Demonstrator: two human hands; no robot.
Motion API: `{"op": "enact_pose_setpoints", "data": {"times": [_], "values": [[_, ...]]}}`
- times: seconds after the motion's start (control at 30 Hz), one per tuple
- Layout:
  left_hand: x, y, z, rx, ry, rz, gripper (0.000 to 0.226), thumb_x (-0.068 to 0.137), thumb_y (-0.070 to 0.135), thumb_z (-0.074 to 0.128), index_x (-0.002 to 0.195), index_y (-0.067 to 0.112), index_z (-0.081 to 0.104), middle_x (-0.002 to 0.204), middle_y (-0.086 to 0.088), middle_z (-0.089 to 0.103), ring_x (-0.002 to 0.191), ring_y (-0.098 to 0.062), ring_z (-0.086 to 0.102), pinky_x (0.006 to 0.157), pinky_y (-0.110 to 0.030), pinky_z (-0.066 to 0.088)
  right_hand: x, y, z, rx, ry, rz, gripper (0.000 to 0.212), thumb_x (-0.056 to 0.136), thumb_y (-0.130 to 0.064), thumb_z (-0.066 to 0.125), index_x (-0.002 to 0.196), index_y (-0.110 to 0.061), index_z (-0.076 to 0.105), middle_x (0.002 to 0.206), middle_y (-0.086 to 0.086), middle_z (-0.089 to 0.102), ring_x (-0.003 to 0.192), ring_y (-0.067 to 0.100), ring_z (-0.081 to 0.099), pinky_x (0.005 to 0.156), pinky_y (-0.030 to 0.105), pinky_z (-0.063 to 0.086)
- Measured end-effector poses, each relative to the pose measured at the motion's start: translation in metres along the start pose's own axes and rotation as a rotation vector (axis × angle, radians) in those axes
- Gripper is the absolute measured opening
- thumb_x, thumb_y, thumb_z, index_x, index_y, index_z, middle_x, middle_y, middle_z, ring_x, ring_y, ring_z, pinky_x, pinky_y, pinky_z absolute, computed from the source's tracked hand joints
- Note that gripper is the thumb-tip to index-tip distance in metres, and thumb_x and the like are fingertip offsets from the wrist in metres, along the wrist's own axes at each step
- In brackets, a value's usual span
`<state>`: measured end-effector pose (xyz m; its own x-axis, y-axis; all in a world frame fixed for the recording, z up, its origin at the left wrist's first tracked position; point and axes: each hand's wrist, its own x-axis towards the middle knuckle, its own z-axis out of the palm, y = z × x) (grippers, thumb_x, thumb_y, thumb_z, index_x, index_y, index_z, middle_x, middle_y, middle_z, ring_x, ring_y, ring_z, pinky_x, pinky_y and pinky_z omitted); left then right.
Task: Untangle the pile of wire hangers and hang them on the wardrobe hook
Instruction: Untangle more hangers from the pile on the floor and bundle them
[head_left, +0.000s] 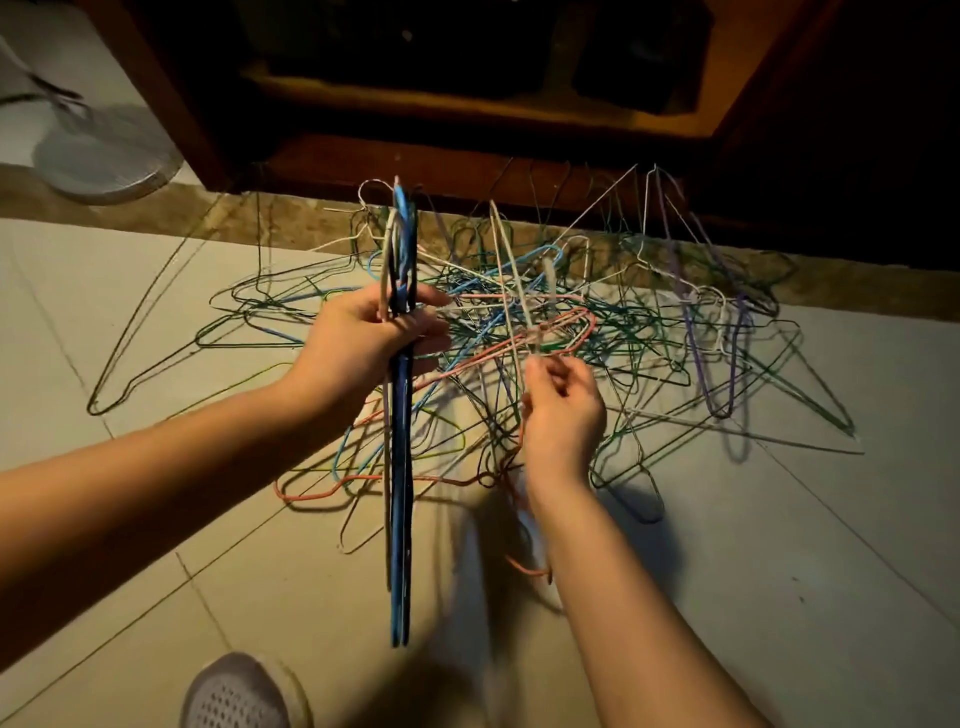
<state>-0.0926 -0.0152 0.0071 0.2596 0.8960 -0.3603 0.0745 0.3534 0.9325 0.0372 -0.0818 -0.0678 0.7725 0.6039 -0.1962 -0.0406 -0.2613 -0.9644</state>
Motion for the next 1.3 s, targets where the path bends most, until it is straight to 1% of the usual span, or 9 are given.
{"op": "enact_pose_setpoints", "data": {"times": [0.23,0.4,0.53,0.73,0.87,1.07,1.13,1.23,1.3], "values": [[0.002,-0.013,-0.003,0.039,-0.013,-0.063,0.022,0.09,0.002,0.052,0.089,0.019,0.066,0.088,-0.006,0.07,0.082,-0.017,0.069,0.072,-0.027,0.058,0.027,0.013,-0.042,0.407,0.151,0.248,0.023,0.092,-0.001,0.051,0.073,-0.012,0.05,0.061,0.002,0.045,0.037,0.0,0.036,0.038,0.014,0.028],[-0.003,-0.019,0.001,0.06,-0.01,-0.101,0.021,0.089,0.001,0.053,0.089,0.018,0.064,0.09,-0.004,0.068,0.083,-0.014,0.067,0.085,-0.034,0.052,0.006,0.035,-0.042,0.507,0.255,0.316,0.024,0.093,0.0,0.049,0.074,-0.014,0.048,0.063,0.002,0.044,0.039,-0.002,0.038,0.041,0.011,0.03],[-0.005,-0.021,-0.001,0.07,-0.006,-0.129,0.018,0.087,0.001,0.056,0.093,0.016,0.065,0.099,-0.008,0.068,0.094,-0.022,0.066,0.095,-0.043,0.049,-0.014,0.036,-0.028,0.483,0.254,0.321,0.023,0.093,-0.002,0.05,0.074,-0.015,0.049,0.064,0.001,0.045,0.052,0.006,0.036,0.045,0.014,0.029],[-0.005,-0.024,-0.006,0.083,-0.011,-0.128,0.021,0.088,-0.001,0.055,0.09,0.017,0.066,0.104,-0.012,0.067,0.104,-0.029,0.063,0.096,-0.047,0.048,-0.02,0.022,-0.029,0.569,0.297,0.385,0.022,0.094,-0.004,0.05,0.075,-0.015,0.048,0.069,0.001,0.047,0.058,0.009,0.036,0.049,0.018,0.03],[-0.004,-0.022,-0.008,0.072,-0.011,-0.104,0.019,0.089,0.0,0.054,0.092,0.015,0.064,0.111,-0.018,0.065,0.103,-0.028,0.063,0.092,-0.042,0.051,-0.031,0.006,-0.015,0.617,0.193,0.402,0.02,0.094,-0.003,0.05,0.076,-0.013,0.049,0.068,0.001,0.048,0.056,0.009,0.037,0.046,0.015,0.032],[-0.006,-0.019,-0.009,0.089,-0.109,-0.001,0.024,0.087,-0.001,0.057,0.094,0.02,0.066,0.089,-0.003,0.069,0.08,-0.012,0.067,0.067,-0.023,0.054,-0.061,-0.013,0.018,0.575,-0.074,0.491,0.026,0.088,0.006,0.052,0.076,-0.016,0.054,0.067,-0.005,0.056,0.06,0.006,0.047,0.052,0.014,0.039],[-0.011,-0.019,-0.007,0.094,-0.161,0.035,0.031,0.086,-0.003,0.056,0.097,0.025,0.067,0.086,0.003,0.069,0.078,-0.009,0.067,0.068,-0.022,0.056,-0.067,-0.013,0.023,0.546,-0.123,0.451,0.028,0.085,0.008,0.054,0.073,-0.018,0.057,0.062,-0.012,0.061,0.062,0.004,0.053,0.055,0.011,0.041],[-0.014,-0.023,-0.006,0.12,-0.215,0.033,0.039,0.085,0.0,0.059,0.088,0.038,0.071,0.082,0.008,0.073,0.086,-0.014,0.068,0.086,-0.038,0.054,-0.069,-0.014,0.023,0.479,-0.168,0.398,0.029,0.085,0.01,0.052,0.073,-0.015,0.057,0.062,-0.009,0.06,0.057,0.0,0.053,0.052,0.009,0.04],[-0.013,-0.025,-0.007,0.111,-0.228,0.011,0.033,0.084,0.002,0.061,0.094,0.032,0.07,0.086,0.006,0.073,0.089,-0.016,0.068,0.09,-0.045,0.052,-0.068,-0.012,0.021,0.431,-0.159,0.378,0.03,0.085,0.01,0.05,0.073,-0.015,0.058,0.068,-0.003,0.058,0.062,0.005,0.05,0.055,0.013,0.038]]}}
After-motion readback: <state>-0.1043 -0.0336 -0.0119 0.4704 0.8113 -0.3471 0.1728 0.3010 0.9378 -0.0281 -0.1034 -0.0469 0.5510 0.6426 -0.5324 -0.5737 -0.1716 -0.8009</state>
